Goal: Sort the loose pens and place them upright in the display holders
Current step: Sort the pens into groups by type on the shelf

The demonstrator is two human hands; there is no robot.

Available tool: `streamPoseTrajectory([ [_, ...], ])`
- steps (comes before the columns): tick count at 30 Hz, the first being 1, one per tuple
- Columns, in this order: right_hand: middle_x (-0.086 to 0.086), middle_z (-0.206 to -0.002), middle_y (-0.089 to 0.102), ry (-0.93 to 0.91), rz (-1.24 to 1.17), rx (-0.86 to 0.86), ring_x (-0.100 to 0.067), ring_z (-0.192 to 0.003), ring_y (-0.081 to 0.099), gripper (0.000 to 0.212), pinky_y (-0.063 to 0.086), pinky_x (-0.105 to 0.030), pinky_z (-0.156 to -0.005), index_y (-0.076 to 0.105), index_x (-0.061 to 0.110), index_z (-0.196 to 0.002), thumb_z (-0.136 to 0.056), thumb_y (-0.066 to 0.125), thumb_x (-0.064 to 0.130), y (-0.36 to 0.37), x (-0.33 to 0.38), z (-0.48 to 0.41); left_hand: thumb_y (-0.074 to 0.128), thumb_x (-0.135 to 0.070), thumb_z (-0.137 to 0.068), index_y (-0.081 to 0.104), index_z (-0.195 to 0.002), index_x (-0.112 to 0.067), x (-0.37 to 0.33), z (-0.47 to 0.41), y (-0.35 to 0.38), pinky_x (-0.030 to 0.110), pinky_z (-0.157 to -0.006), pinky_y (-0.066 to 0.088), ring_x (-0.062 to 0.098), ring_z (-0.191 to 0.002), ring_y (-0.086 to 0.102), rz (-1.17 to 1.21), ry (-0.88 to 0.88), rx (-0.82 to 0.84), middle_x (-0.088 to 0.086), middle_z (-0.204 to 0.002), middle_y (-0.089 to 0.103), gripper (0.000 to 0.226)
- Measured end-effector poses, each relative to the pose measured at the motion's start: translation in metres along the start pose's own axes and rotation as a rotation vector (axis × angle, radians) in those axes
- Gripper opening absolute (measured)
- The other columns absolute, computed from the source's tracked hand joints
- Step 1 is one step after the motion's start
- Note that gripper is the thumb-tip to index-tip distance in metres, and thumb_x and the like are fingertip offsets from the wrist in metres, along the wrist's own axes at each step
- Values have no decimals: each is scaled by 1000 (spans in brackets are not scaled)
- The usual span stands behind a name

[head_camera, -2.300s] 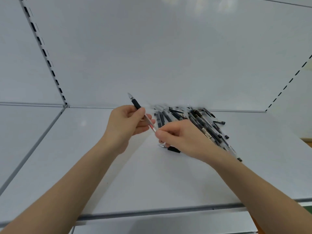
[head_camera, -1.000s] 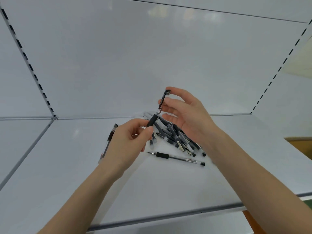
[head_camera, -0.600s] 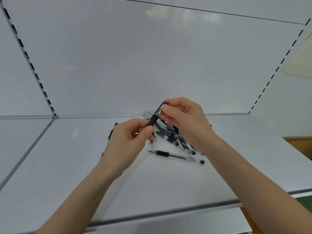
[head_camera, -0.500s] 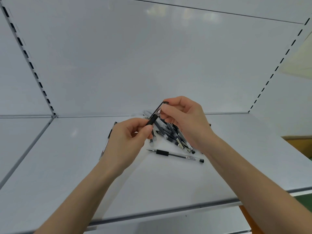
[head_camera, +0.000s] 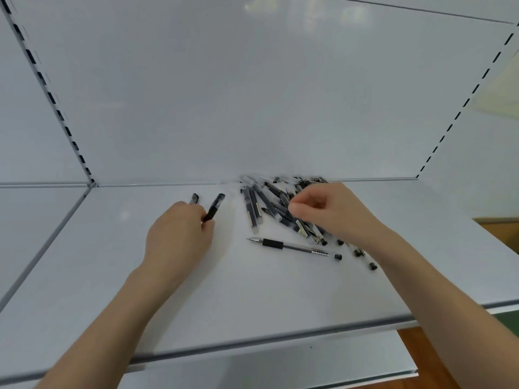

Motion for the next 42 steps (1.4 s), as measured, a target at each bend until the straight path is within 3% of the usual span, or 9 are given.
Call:
streamPoseTrajectory([
  [5, 11, -76, 57, -13, 275, 173, -4, -69, 51, 10, 42, -19, -70, 66, 20, -87, -81, 67, 28, 13, -9, 20, 43, -28, -92, 53, -114, -10, 0, 1, 5, 32, -69, 39, 29, -96, 56, -152, -14, 28, 9, -108, 58, 30],
  [10, 11, -69, 45, -120, 584, 211, -12, -80, 44, 14, 40, -29, -73, 66, 16, -87, -88, 55, 26, 24, -7, 24, 46, -27, -92, 61, -99, -8, -14, 5, 1, 30, -69, 36, 28, -98, 54, -26, 66, -66, 9, -99, 57, 24],
  [15, 10, -58, 58, 14, -3, -75, -2, -51, 48, 18, 39, -12, -49, 62, 23, -67, -85, 62, 21, 0, -6, 21, 56, -24, -87, 57, -59, -17, -37, 11, -6, 19, -57, 36, 9, -61, 53, 411, 128, -110, -7, -53, 54, 29],
  [20, 5, -62, 57, 24, -257, 111, 1, -54, 47, 12, 37, -8, -52, 68, 11, -76, -86, 63, 15, 16, 10, 18, 62, -23, -84, 71, -71, -10, -68, 10, 9, 23, -58, 45, 6, -57, 54, 877, 77, 125, 7, -62, 65, 19],
  [22, 1, -67, 61, 28, -266, 161, 4, -54, 50, 12, 37, -5, -51, 68, 7, -79, -87, 61, 13, 16, 8, 15, 62, -19, -84, 68, -72, -11, -68, 6, 12, 20, -60, 50, 3, -57, 57, 963, 19, 171, -3, -59, 66, 16],
  [28, -3, -91, 69, 33, 161, -150, -12, -84, 59, 15, 41, -18, -75, 70, 6, -91, -87, 57, 13, -19, -29, -56, 55, -14, -90, 56, -82, -4, -60, 1, 18, 24, -55, 57, 11, -53, 67, 1088, -144, 267, 8, -68, 68, 13],
  [33, -11, -103, 68, 100, 405, -102, -27, -97, 61, 18, 49, -34, -86, 68, 4, -94, -86, 53, 7, -19, -50, -104, 51, -12, -92, 55, -81, -2, -57, 2, 16, 23, -50, 55, 7, -43, 57, 1067, -138, 265, 8, -65, 62, 15],
  [37, -15, -86, 66, 199, 486, -11, -32, -86, 57, 19, 46, -33, -74, 65, 2, -78, -84, 47, 0, -23, -59, -110, 49, -11, -93, 55, -80, -4, -57, 2, 17, 24, -51, 55, 4, -40, 51, 1058, -143, 268, 8, -66, 58, 15],
  [42, -16, -110, 66, 242, 533, 125, -29, -105, 60, 20, 46, -31, -86, 67, 1, -103, -87, 55, 4, -26, -67, -107, 49, -11, -93, 57, -82, -5, -57, 2, 20, 24, -50, 56, 3, -42, 50, 1048, -137, 273, 7, -67, 57, 15],
])
Point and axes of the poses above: each hand's wrist, its own z-axis away from the middle knuckle, its own y-axis out of the palm, x = y × z, the point moved 4 cm from there along -z, towards the middle knuckle
